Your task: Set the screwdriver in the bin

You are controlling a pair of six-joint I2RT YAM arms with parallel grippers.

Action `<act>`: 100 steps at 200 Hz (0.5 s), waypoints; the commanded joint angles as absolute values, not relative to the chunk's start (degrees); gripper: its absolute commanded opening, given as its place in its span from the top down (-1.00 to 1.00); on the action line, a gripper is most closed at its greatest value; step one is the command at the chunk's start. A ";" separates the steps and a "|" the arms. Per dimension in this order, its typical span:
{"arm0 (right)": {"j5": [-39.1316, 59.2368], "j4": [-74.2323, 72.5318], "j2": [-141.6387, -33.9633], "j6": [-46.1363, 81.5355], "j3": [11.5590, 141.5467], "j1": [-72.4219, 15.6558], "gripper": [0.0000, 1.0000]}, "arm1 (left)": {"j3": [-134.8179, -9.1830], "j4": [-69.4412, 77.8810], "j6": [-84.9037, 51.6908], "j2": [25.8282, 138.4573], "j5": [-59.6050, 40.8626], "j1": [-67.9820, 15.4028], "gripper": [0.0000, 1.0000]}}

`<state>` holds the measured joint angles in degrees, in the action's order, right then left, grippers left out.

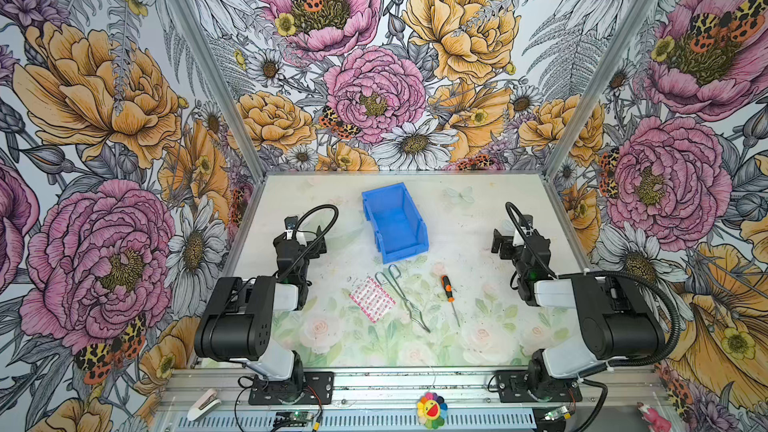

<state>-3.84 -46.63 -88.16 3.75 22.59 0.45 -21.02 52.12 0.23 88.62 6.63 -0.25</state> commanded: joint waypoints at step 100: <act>-2.81 -48.60 -88.02 4.17 22.93 1.48 -0.99 | -21.87 53.24 0.88 88.81 6.20 -0.04 -0.97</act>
<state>-3.60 -46.63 -88.16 3.77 22.59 0.91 -21.02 52.12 0.23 88.62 6.61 -0.25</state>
